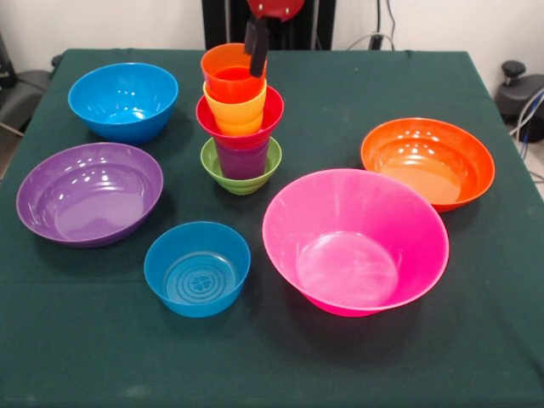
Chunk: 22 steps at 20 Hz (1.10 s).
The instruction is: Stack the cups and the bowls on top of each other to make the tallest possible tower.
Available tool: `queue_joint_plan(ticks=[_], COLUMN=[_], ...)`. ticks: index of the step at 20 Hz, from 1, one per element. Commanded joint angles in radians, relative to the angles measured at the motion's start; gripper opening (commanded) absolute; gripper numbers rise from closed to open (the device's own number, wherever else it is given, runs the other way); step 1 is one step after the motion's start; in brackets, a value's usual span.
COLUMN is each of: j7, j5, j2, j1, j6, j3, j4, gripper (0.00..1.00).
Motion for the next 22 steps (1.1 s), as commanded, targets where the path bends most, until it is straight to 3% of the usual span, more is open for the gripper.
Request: queue_joint_plan(ticks=[1, 8, 14, 22], j7=[-0.04, -0.057, -0.108, -0.135], j5=[0.02, 0.024, -0.014, -0.094], j2=[-0.058, -0.156, -0.187, -0.209], j1=[0.008, 0.0, -0.091, -0.197], j6=[0.095, 0.109, -0.078, -0.169], j3=[0.111, 0.098, 0.116, 0.101], j4=[0.107, 0.212, 0.377, 0.466], gripper=[1.0, 1.0, 1.0, 1.0])
